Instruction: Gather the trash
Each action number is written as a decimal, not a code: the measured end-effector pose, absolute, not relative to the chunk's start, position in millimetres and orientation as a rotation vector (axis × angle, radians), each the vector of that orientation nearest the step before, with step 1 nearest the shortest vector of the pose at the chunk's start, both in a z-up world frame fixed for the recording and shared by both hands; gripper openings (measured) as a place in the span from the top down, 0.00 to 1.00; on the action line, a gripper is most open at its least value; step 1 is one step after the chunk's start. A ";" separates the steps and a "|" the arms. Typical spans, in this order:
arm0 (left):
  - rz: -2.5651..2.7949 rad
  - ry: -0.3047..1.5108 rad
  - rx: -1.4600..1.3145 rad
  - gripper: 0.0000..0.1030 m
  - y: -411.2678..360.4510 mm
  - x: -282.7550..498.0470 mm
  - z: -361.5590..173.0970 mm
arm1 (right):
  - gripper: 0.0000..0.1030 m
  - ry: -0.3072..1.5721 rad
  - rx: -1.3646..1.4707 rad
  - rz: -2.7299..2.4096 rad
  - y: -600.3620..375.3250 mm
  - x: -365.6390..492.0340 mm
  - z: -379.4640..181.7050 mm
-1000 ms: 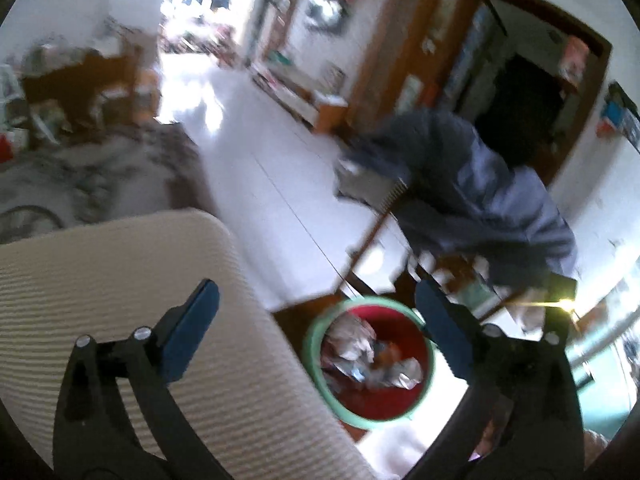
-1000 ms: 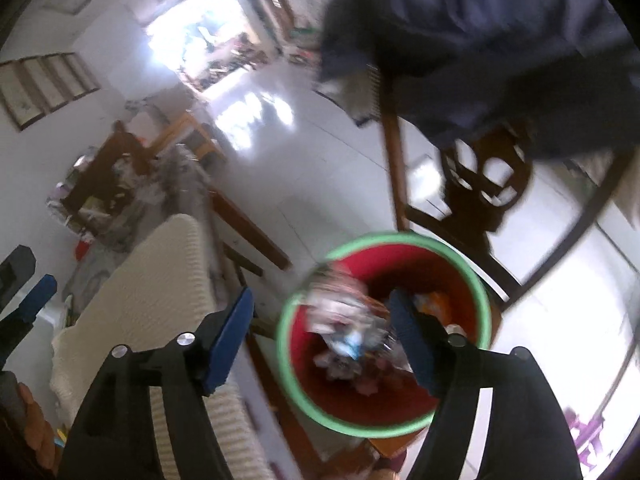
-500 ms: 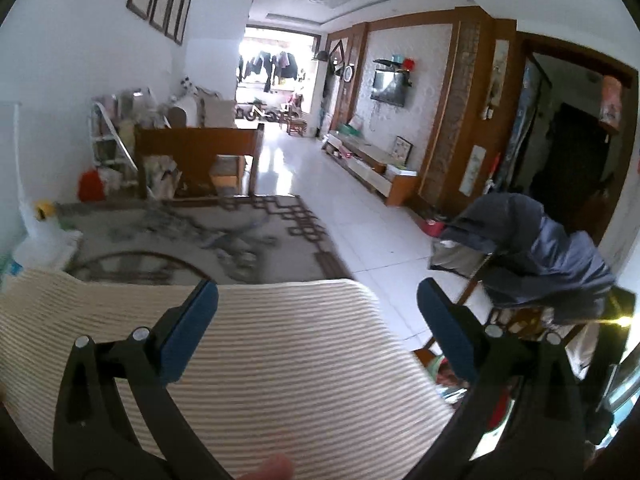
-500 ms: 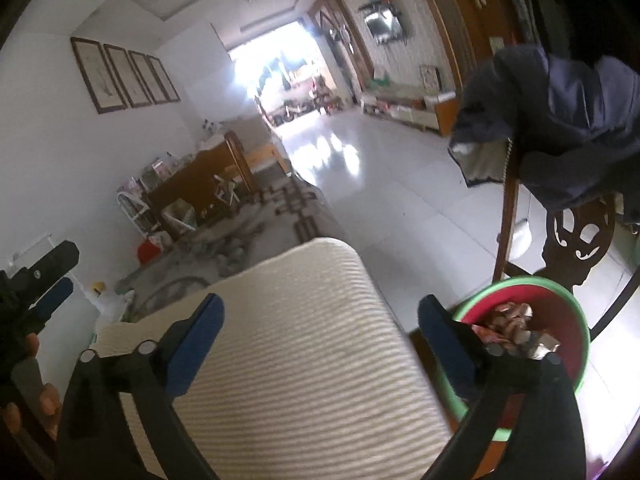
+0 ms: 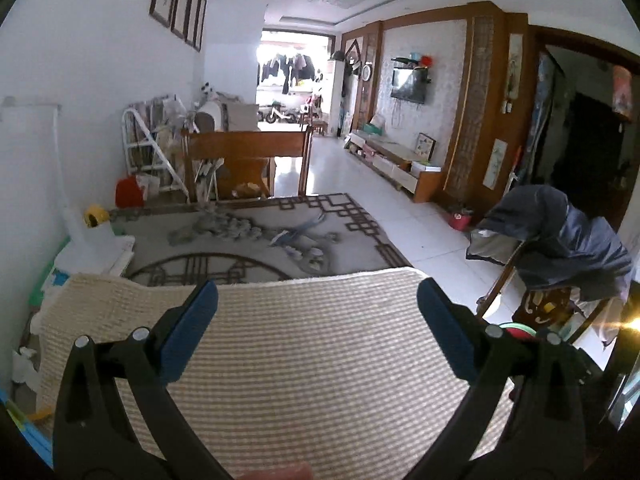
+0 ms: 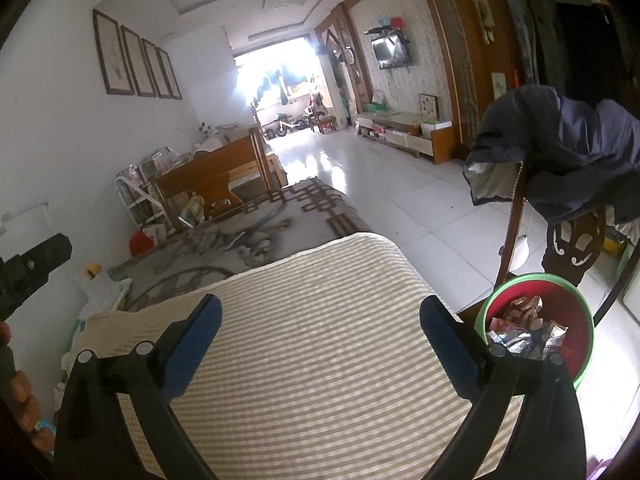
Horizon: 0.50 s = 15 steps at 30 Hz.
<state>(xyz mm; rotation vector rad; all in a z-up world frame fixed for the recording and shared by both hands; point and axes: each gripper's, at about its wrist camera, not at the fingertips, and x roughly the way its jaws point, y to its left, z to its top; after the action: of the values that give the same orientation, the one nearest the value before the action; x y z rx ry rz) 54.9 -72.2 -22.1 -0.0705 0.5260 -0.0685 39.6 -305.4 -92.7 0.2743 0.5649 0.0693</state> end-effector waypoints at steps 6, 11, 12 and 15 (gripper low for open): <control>-0.070 0.541 -0.071 0.05 -59.9 48.7 -23.2 | 0.07 0.572 0.266 0.054 -291.2 32.2 -95.7; -0.089 0.548 -0.074 0.05 -53.8 46.5 -24.5 | 0.07 0.570 0.258 0.045 -284.2 27.2 -94.4; -0.092 0.550 -0.076 0.05 -53.2 46.2 -24.7 | 0.07 0.571 0.256 0.044 -283.1 26.6 -94.2; -0.100 0.559 -0.083 0.05 -49.5 45.6 -26.8 | 0.07 0.575 0.252 0.041 -280.5 26.3 -95.4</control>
<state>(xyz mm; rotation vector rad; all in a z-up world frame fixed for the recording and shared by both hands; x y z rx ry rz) 45.6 -49.5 -26.8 -0.0830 0.5592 -0.0997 26.3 -280.5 -95.4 0.2515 0.5749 0.0411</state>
